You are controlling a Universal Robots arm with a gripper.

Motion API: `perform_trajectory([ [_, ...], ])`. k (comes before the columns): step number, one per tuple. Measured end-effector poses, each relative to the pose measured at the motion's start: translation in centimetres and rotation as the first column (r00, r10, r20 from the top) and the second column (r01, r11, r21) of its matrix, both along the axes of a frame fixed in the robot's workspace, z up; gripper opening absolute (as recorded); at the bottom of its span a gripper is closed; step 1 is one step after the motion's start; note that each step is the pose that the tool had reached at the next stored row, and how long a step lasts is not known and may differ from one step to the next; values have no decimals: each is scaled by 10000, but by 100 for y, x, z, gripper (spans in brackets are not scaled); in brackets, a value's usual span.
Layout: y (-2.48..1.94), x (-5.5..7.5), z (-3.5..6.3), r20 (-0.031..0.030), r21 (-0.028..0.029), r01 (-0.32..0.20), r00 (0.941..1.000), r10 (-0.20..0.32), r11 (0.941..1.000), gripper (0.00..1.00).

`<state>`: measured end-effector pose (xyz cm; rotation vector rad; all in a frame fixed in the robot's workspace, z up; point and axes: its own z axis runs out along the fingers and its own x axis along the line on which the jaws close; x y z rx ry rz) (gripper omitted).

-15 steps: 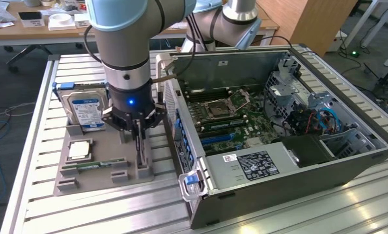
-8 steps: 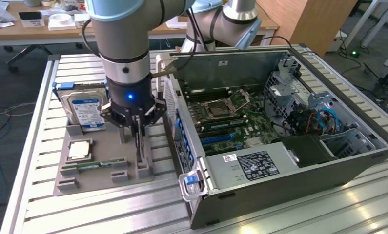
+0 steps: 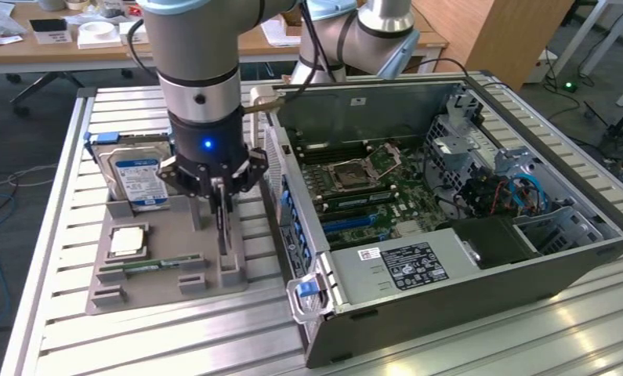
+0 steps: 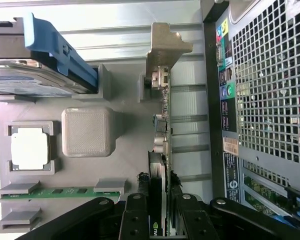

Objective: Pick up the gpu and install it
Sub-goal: 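Pick up the gpu and move the gpu toward the slot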

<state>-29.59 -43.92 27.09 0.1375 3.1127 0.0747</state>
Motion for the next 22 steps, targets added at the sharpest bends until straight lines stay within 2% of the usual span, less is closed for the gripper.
perform_trajectory([
  [22, 0, 0, 518, 0, 0, 0, 10000, 0, 10000, 26],
])
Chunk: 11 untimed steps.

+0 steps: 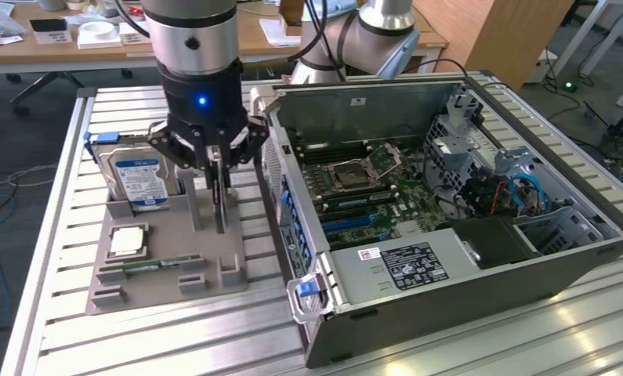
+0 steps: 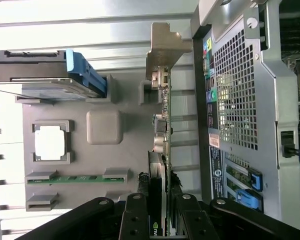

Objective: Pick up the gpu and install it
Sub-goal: 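Pick up the gpu and move the gpu toward the slot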

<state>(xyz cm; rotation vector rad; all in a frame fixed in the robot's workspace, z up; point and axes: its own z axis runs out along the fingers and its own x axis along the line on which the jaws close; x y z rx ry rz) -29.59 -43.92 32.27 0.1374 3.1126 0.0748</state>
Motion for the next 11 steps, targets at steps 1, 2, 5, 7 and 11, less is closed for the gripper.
perform_trajectory([
  [1, 0, 0, 24, -1, 0, 0, 10000, 0, 10000, 26],
  [2, 0, 0, 48, 0, 0, 1, 10000, -1, 10000, 26],
  [5, 0, 0, 119, 0, 0, 0, 10000, 0, 10000, 26],
  [7, 0, 0, 161, 0, 0, 1, 10000, -1, 10000, 26],
  [11, 0, 0, 251, 0, 0, 0, 10000, 0, 10000, 26],
])
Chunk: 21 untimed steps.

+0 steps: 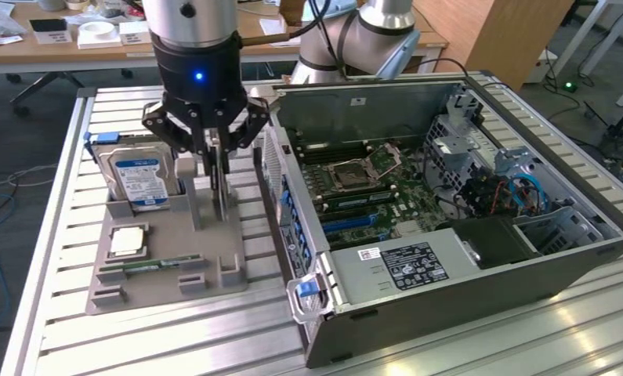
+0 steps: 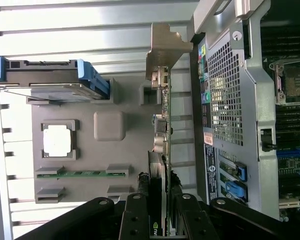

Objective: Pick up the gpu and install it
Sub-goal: 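Pick up the gpu and move the gpu toward the slot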

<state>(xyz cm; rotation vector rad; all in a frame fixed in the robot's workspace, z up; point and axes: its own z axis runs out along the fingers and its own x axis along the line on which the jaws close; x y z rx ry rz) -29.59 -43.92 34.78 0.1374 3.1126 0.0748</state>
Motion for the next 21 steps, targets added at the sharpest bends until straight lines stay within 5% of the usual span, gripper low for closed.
perform_trajectory([
  [21, 0, 0, 515, -1, 0, 0, 10000, 0, 10000, 26],
])
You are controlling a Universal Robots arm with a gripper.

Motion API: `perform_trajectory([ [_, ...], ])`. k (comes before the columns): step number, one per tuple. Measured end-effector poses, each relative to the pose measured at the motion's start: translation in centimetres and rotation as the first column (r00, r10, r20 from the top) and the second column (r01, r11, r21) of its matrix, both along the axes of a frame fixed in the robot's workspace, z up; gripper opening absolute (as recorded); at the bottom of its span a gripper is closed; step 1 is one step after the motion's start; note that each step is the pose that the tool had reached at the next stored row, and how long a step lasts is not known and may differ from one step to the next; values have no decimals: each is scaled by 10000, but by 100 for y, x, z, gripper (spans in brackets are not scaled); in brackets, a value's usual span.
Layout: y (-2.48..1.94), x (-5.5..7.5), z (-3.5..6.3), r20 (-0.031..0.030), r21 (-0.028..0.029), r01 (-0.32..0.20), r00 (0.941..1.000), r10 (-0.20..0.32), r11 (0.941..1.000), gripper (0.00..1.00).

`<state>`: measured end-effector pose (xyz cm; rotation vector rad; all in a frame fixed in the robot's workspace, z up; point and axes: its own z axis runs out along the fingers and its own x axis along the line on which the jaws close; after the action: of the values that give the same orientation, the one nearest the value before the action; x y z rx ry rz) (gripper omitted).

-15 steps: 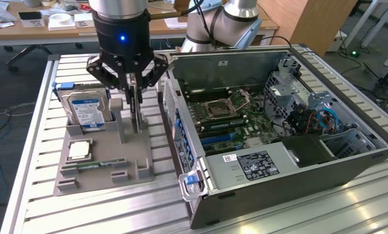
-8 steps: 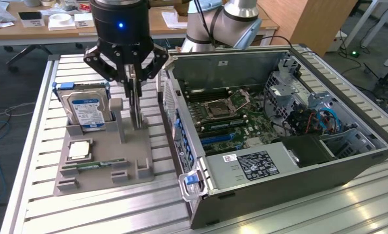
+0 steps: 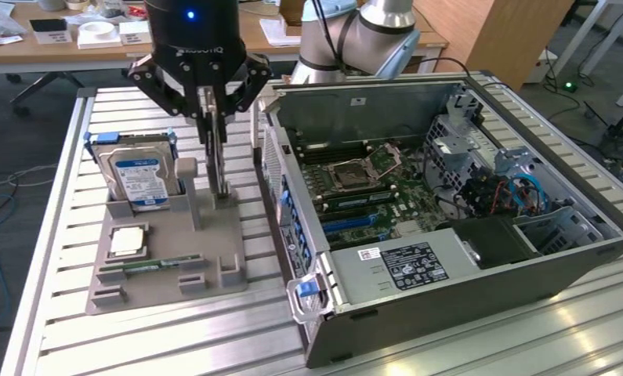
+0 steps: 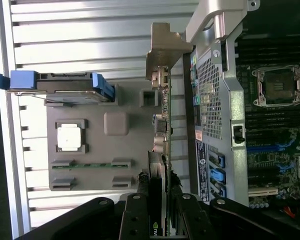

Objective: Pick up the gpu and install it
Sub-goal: 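Pick up the gpu and move the gpu toward the slot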

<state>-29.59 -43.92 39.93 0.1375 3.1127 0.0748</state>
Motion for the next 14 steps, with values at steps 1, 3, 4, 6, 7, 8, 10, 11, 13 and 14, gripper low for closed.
perform_trajectory([
  [1, 0, 0, 20, 0, 0, 0, 10000, 0, 10000, 26],
  [3, 0, 0, 51, 0, 0, 0, 10000, 0, 10000, 26],
  [4, 0, 0, 57, 2, 1, 0, 10000, 0, 10000, 26],
  [6, 0, 0, 60, 3, 3, 0, 10000, 0, 10000, 26],
  [7, 0, 0, 61, 1, 1, 0, 10000, 0, 10000, 26],
  [8, 0, 0, 62, 0, 0, 0, 10000, 0, 10000, 26],
  [10, 0, 0, 62, 0, 0, 0, 10000, 0, 10000, 26],
  [11, 0, 0, 65, -1, -1, 0, 10000, 0, 10000, 26],
  [13, 0, 0, 83, -1, -1, 0, 10000, 0, 10000, 26],
  [14, 0, 0, 92, 0, 0, 0, 10000, 0, 10000, 26],
])
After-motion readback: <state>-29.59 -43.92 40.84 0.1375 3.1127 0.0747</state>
